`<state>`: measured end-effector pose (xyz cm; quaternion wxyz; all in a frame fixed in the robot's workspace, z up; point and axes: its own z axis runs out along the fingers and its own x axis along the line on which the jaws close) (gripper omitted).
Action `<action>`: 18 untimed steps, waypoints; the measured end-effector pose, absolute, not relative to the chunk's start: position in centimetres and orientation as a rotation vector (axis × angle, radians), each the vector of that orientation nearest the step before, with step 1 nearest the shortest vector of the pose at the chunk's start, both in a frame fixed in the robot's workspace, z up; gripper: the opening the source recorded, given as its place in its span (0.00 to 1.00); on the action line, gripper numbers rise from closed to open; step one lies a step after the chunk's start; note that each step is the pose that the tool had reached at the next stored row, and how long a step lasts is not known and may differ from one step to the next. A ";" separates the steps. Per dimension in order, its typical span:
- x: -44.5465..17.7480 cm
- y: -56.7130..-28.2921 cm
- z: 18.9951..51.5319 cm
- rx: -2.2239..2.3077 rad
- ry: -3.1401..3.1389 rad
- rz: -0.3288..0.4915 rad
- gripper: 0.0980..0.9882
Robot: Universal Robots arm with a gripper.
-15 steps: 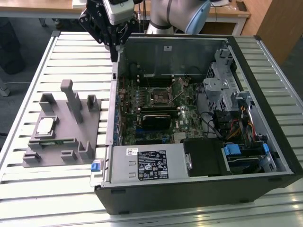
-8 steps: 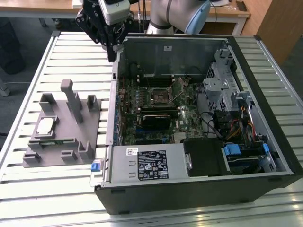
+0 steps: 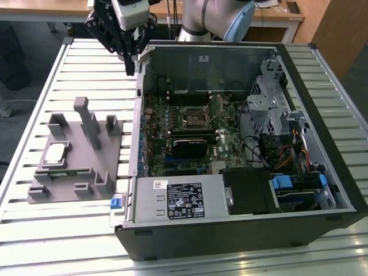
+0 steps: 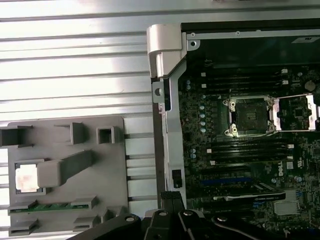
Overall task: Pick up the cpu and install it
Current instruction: 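Reach for the cpu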
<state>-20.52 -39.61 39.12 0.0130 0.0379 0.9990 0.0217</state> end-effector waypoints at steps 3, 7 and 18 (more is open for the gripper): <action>-21.0 -39.6 39.1 0.118 3.113 0.068 0.01; -21.6 -39.6 39.1 0.118 3.113 0.068 0.01; -23.7 -39.5 39.0 0.118 3.113 0.068 0.01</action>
